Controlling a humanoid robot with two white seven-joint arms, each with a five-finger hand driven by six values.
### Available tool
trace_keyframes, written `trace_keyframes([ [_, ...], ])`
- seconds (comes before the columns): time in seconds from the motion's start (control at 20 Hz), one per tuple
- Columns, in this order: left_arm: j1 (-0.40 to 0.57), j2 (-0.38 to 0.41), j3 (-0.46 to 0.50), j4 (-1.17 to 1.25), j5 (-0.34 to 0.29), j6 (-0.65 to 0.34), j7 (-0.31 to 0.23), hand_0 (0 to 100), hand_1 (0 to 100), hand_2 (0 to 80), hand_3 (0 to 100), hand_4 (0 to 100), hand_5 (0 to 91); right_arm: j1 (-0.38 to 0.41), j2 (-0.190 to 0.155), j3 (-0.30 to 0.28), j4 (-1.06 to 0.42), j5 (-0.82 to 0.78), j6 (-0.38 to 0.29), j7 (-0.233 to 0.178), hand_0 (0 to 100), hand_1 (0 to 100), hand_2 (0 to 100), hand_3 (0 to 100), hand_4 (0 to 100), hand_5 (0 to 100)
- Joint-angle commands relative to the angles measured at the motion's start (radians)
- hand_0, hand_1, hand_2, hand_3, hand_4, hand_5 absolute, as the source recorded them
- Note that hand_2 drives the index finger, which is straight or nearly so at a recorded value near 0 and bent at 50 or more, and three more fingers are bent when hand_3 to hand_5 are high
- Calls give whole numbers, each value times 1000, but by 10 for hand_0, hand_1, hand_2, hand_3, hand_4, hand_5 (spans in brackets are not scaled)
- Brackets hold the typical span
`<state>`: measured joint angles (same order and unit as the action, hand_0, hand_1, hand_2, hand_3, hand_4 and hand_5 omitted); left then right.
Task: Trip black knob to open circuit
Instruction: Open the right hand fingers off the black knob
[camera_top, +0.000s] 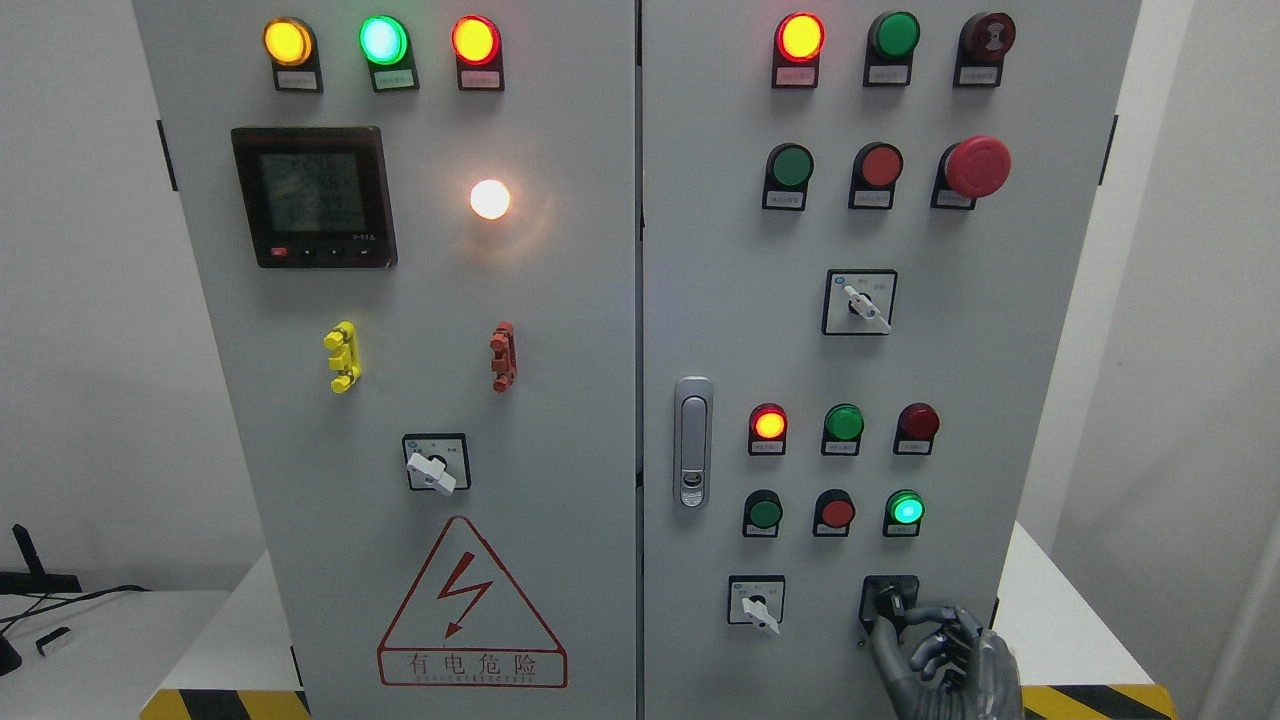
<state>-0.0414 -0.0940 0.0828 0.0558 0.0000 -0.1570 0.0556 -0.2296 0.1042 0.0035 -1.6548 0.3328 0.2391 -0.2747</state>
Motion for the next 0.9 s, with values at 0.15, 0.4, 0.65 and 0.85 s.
trace_keyframes([
  [0.15,0,0,0,-1,-31,0,0,120,389,0,0,0,0,1,-3,9,6,3,-1,0,346,754,481,846,889,990],
  [0.4,0,-1,0,-1,-31,0,0,120,389,0,0,0,0,1,-3,9,6,2,-1,0,300,756,486,849,889,990],
  [0.65,0,0,0,1,-31,0,0,120,389,0,0,0,0,7,-5,7,4,2,-17,0,247,748,492,854,891,990],
  [0.85,0,-1,0,1,-31,0,0,120,389,0,0,0,0,18,-15,1,1,0,-26,0,245,748,492,853,890,990],
])
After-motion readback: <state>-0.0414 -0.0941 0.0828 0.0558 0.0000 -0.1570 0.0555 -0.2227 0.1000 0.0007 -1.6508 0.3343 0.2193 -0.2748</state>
